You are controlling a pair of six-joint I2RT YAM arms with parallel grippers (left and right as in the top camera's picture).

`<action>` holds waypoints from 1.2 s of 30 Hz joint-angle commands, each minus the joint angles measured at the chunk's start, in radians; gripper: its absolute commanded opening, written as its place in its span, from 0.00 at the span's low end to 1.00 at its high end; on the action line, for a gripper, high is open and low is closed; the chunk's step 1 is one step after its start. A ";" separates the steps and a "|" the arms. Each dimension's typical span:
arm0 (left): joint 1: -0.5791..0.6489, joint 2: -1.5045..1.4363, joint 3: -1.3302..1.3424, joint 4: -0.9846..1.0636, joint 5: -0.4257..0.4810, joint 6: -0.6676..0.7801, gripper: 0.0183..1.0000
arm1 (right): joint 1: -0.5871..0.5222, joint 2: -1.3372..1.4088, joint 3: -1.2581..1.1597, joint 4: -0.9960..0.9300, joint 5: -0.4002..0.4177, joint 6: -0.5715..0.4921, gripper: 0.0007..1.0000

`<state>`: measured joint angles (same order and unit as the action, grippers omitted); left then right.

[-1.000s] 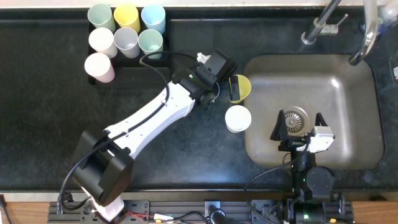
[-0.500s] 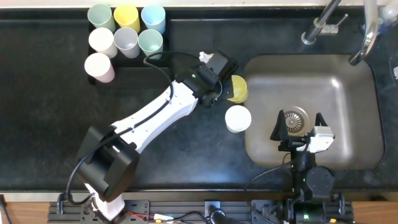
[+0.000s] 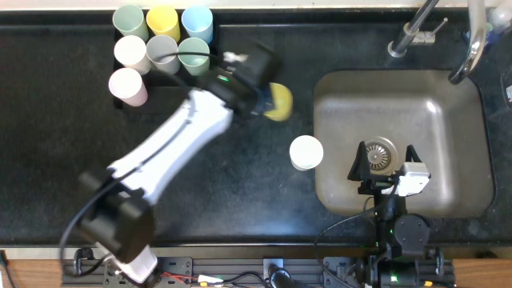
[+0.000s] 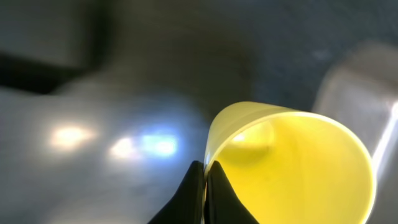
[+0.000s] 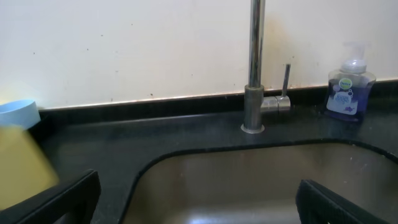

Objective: Store Cups

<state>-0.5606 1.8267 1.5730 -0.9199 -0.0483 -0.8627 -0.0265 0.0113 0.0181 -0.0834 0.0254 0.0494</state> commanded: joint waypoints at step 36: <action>0.499 0.016 0.014 -0.166 -0.129 -0.142 0.02 | -0.006 -0.008 -0.013 0.005 -0.007 0.003 1.00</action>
<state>-0.0750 1.8210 1.5864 -1.0874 -0.1547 -0.9787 -0.0269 0.0113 0.0181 -0.0826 0.0257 0.0490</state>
